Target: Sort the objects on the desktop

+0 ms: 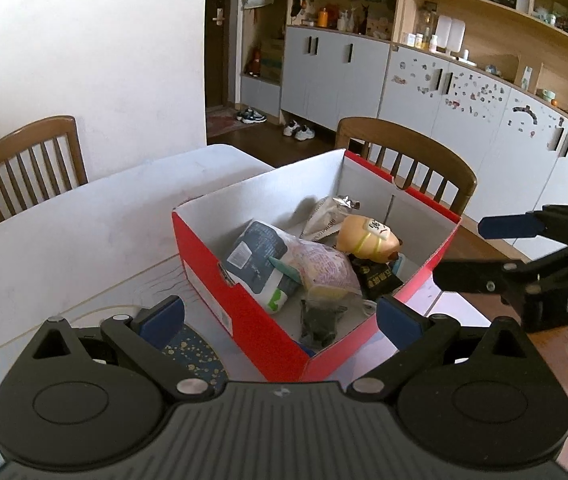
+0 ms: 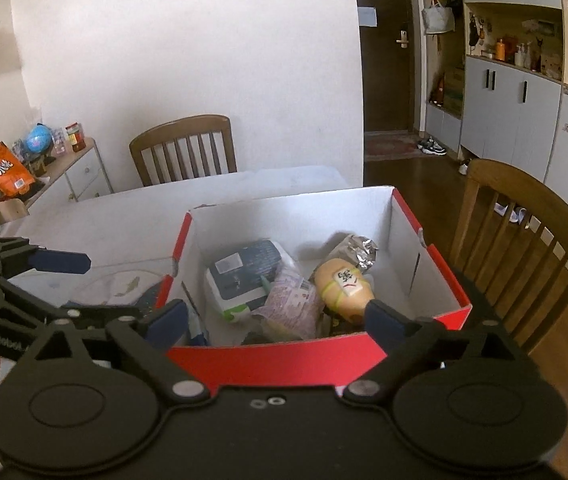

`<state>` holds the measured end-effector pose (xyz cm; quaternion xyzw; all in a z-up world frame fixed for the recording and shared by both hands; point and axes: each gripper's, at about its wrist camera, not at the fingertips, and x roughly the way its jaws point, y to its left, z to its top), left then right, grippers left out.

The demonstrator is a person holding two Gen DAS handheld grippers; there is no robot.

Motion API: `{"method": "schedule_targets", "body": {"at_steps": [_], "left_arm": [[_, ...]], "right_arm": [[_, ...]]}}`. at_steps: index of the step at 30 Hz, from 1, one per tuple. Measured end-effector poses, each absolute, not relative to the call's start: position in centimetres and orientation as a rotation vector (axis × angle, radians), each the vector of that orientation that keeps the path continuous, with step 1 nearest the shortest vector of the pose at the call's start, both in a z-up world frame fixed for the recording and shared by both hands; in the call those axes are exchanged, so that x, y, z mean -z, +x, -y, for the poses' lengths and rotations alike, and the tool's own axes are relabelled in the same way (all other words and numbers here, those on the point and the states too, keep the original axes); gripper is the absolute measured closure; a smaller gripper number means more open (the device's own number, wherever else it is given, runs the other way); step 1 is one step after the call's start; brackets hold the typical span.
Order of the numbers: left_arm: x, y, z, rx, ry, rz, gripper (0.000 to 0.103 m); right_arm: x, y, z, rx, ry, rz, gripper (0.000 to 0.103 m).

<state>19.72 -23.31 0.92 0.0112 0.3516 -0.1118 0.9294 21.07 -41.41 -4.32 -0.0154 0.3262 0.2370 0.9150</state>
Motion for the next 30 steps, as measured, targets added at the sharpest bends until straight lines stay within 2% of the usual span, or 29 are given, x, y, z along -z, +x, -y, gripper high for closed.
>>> {"method": "schedule_targets", "body": {"at_steps": [10,30], "left_arm": [[-1.1,18.4,22.4,0.214,0.044,-0.727,0.0],[-0.9,15.6,20.9,0.24,0.076,-0.717,0.0]], "right_arm": [[3.8,18.2,40.0,-0.493,-0.034,-0.634,0.001],[3.8,15.4,38.6,-0.461,-0.026,-0.632,0.0]]}}
